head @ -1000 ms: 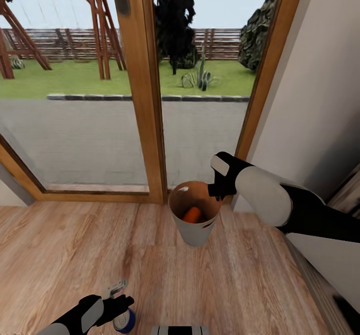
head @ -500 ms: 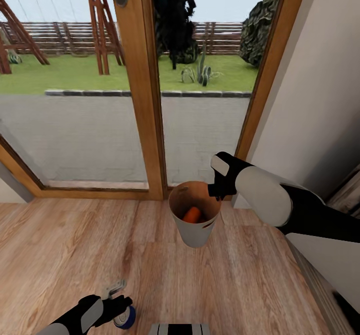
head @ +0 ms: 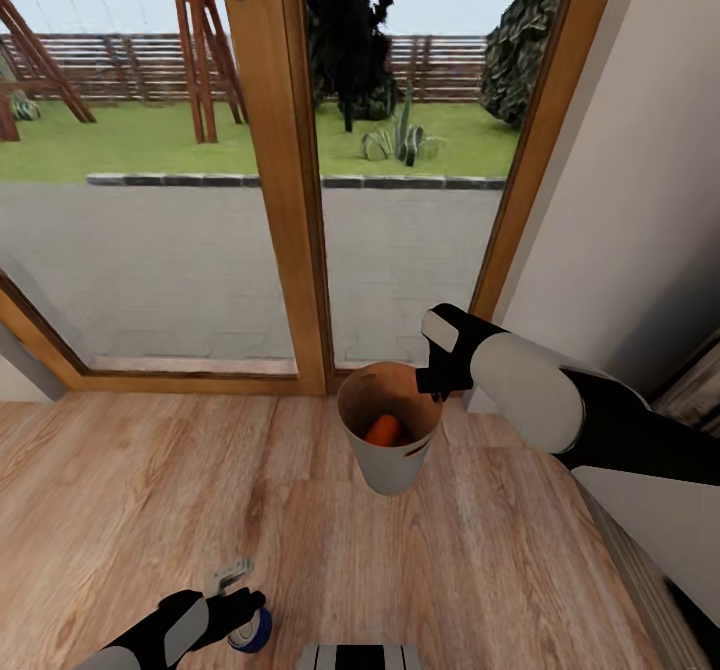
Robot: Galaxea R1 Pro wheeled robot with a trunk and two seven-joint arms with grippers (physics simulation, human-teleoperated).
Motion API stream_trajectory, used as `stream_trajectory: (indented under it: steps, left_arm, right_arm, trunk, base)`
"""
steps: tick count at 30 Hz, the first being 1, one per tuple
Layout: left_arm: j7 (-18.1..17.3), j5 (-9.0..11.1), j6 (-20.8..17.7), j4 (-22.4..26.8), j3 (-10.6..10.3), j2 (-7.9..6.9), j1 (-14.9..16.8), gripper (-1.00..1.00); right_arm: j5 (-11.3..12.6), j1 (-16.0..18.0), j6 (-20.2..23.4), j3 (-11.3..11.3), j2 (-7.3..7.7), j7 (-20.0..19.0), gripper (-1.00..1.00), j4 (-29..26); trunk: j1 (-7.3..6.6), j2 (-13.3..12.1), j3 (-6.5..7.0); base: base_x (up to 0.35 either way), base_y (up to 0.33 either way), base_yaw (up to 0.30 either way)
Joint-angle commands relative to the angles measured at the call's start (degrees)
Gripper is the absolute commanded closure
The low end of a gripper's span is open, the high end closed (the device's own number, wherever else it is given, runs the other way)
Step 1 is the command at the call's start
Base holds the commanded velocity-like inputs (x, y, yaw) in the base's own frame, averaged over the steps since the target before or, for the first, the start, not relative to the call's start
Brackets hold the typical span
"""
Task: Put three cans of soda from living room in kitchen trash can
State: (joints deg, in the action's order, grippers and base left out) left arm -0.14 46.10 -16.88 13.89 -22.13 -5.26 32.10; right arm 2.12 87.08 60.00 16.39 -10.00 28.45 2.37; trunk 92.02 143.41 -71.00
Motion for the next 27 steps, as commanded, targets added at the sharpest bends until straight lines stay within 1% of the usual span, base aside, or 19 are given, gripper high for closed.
stream_trajectory:
  steps: [1, 9, 15, 17, 23, 27]
  left_arm:
    - [0.0, 0.0, 0.1, 0.0, -0.1, 0.03, 0.0, -1.00]
    - [0.0, -0.1, 0.8, 0.0, -0.5, 0.25, 0.0, -1.00]
    - [0.1, -0.1, 1.4, 0.0, -0.9, 0.61, 0.0, -1.00]
    - [0.1, -0.1, 1.4, 0.0, -1.0, 0.62, 0.0, -1.00]
    - [0.1, 0.0, 1.6, 0.0, -1.1, 0.67, 0.0, -1.00]
    - [0.1, 0.0, 1.6, 0.0, -1.1, 0.66, 0.0, -1.00]
  right_arm:
    - [0.8, 0.0, 0.0, 0.7, 0.00, -0.2, 1.00, 0.0]
    - [0.8, 0.0, 0.0, 0.7, 0.00, -0.2, 1.00, 0.0]
    - [0.8, 0.0, 0.0, 0.7, 0.00, -0.2, 1.00, 0.0]
    - [0.8, 0.0, 0.0, 0.7, 0.00, -0.2, 1.00, 0.0]
    - [0.8, 0.0, 0.0, 0.7, 0.00, -0.2, 1.00, 0.0]
    - [0.8, 0.0, 0.0, 0.7, 0.00, -0.2, 1.00, 0.0]
  trunk:
    - [-0.01, 0.0, 0.01]
    - [-0.01, 0.0, 0.01]
    - [0.15, 0.1, -1.32]
    - [0.15, 0.1, -1.32]
    - [0.30, 0.2, -2.65]
    - [0.30, 0.2, -2.65]
  base:
    - [0.000, 0.000, 0.000]
    - [0.000, 0.000, 0.000]
    - [0.000, 0.000, 0.000]
    - [0.000, 0.000, 0.000]
    - [0.000, 0.000, 0.000]
    - [0.000, 0.000, 0.000]
